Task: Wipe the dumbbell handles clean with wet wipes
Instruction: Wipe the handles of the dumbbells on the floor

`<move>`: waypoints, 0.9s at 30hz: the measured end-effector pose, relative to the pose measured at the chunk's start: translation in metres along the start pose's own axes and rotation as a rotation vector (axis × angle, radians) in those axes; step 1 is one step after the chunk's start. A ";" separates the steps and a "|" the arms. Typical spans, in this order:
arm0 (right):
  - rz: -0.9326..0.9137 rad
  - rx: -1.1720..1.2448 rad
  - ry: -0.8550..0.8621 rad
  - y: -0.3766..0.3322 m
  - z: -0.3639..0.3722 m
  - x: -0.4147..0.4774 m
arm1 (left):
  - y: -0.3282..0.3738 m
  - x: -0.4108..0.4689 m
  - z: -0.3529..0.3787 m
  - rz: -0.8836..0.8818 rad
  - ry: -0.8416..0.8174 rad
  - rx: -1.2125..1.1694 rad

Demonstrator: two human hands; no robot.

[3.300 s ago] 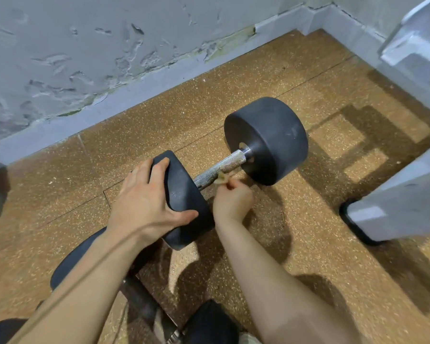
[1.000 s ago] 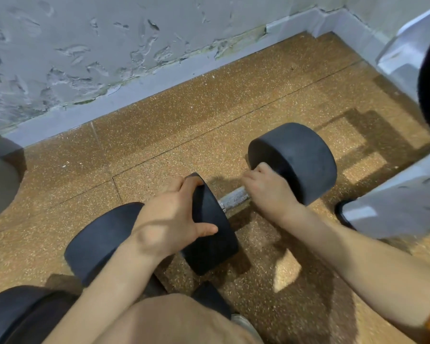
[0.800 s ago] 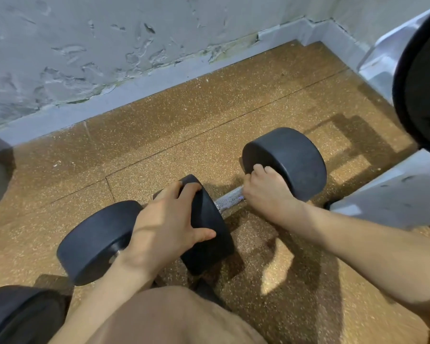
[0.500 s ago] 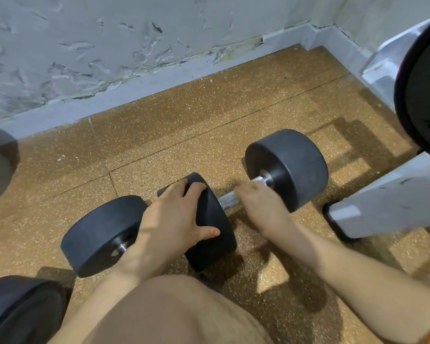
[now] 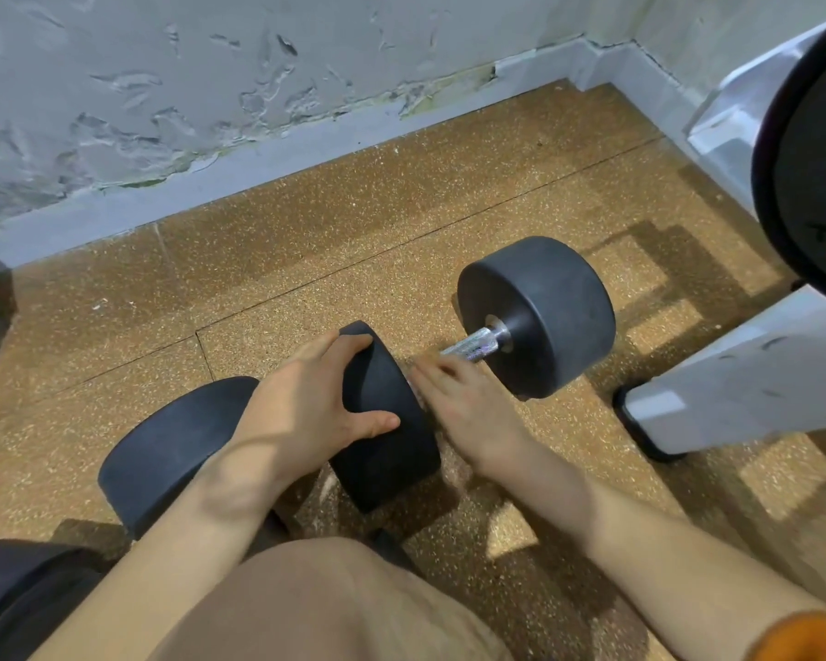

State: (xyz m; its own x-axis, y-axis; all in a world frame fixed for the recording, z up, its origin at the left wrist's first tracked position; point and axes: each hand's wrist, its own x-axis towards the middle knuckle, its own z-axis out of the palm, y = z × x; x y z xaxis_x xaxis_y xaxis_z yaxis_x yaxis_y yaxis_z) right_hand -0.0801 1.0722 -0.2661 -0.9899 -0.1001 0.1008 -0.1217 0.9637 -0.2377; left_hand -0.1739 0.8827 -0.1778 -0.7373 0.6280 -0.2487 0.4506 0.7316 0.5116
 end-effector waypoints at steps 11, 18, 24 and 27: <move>0.216 0.122 0.207 0.032 -0.013 0.012 | 0.002 -0.002 0.001 0.079 0.078 0.144; 0.094 0.202 0.248 -0.015 0.018 0.013 | 0.002 -0.016 0.027 0.082 0.048 0.344; 0.404 0.166 0.505 0.030 0.007 0.024 | -0.002 -0.010 0.014 0.110 0.028 0.171; 0.247 0.218 0.395 -0.004 0.021 0.023 | -0.003 -0.002 0.006 0.074 0.018 0.105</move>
State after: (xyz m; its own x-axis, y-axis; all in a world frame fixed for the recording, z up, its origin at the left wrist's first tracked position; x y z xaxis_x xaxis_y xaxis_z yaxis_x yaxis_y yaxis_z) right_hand -0.1044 1.0609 -0.2834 -0.8927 0.2662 0.3637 0.0585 0.8686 -0.4921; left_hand -0.1703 0.8805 -0.1840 -0.7084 0.6774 -0.1982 0.5537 0.7075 0.4391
